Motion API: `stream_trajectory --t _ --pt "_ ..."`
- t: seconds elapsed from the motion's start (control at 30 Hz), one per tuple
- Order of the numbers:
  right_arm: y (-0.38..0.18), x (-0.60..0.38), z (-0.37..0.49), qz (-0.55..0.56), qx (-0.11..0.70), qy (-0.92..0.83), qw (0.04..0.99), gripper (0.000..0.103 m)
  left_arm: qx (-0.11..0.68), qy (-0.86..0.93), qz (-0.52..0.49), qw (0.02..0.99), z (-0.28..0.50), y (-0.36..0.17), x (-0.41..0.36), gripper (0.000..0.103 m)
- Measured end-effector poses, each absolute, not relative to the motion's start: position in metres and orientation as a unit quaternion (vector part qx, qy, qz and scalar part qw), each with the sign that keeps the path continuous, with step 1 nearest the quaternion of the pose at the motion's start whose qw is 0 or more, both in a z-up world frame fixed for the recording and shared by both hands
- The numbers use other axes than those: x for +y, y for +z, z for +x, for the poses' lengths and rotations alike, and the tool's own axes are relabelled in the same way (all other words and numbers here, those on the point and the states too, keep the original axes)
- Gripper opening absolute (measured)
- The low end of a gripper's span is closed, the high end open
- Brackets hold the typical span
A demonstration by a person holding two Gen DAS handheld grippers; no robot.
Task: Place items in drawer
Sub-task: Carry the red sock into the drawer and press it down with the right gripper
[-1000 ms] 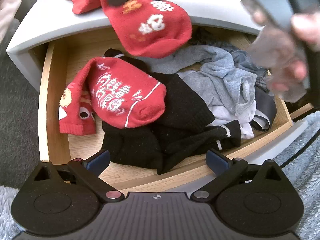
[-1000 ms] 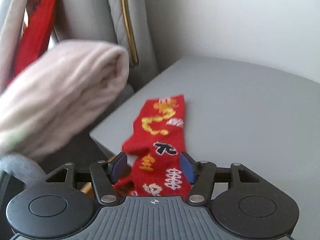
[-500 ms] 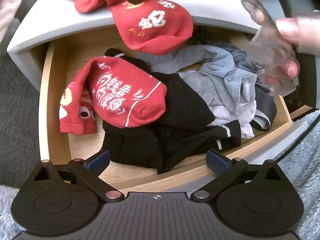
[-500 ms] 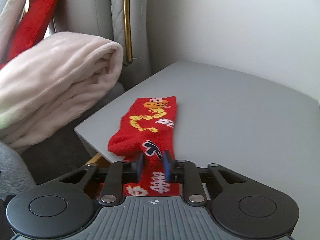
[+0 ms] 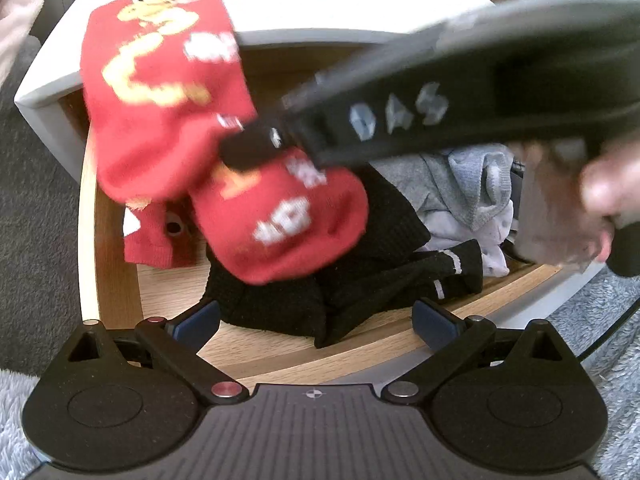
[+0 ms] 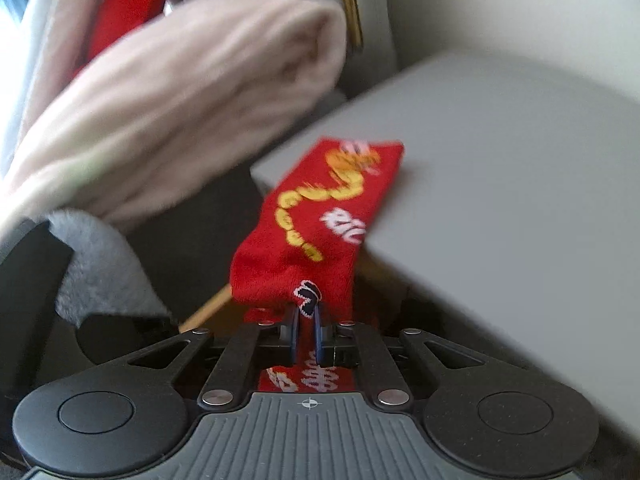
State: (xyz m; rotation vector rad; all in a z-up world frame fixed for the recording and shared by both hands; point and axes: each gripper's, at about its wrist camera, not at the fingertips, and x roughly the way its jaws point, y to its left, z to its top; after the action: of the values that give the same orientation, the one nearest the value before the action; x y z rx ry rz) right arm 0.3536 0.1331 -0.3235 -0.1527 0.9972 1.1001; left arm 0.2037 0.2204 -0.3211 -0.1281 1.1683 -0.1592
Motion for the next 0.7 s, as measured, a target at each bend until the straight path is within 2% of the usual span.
stream_trajectory --t 0.3,0.7 --pt "-0.348 0.12 0.374 -0.082 0.517 0.379 0.763 0.007 0.55 -0.075 -0.061 0.829 0.204 -0.321 0.22 0.103" --pt "-0.366 0.126 0.382 -0.094 0.578 0.351 0.731 0.008 0.55 -0.075 -0.06 0.83 0.204 -0.321 0.22 0.103"
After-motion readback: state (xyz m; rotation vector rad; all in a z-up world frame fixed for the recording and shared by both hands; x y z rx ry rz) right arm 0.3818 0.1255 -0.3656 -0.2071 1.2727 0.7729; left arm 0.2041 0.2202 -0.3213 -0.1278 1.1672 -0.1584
